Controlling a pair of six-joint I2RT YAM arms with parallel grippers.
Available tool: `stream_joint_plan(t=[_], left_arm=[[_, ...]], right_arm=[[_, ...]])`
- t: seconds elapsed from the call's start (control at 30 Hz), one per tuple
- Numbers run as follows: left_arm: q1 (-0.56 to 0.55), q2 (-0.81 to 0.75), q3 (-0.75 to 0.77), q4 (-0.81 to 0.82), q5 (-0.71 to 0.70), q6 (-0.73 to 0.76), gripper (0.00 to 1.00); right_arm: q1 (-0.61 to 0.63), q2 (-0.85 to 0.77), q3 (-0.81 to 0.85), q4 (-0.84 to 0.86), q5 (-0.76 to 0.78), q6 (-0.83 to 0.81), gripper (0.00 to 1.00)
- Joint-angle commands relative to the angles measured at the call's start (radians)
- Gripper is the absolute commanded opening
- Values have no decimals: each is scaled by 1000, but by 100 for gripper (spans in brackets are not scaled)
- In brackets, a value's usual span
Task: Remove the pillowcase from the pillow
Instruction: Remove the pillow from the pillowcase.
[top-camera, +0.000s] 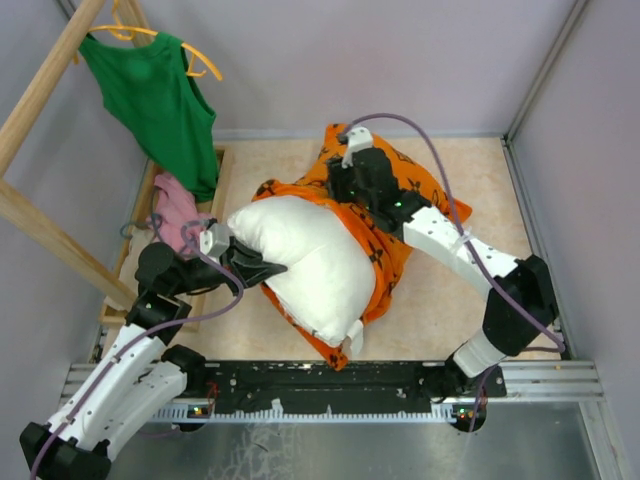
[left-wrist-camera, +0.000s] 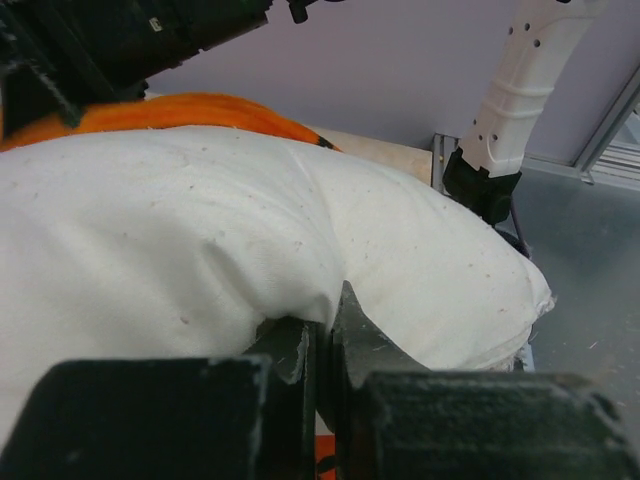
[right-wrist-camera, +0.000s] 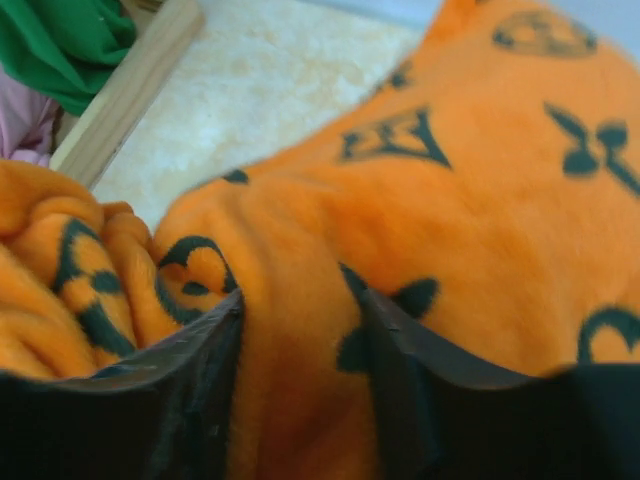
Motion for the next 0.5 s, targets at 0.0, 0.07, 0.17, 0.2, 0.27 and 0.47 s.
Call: stream_joint_plan(t=[0.0,0.07,0.17,0.2,0.27,0.47], left_arm=[[-12,-37,20,120,35,24,0],[-13,-38,16,130,42,19,0],[-13,-39,16,138,53,13,0],[-14,-40,16,139,56,14,0],[-14,-38,19,137,60,11,0],[-17,-37,13,148,60,13,0]], right_arm=[[-119,-146,-187,92,-112,110,34],[-173,-154,-209,95,-130,150,19],[-250,-105,-158,7,-121,208,0],[-266,-92,-136,-20,-119,219,0],[-276,-92,-111,-34,-97,224,0],[-232,-179,-71,60,-166,174,14]])
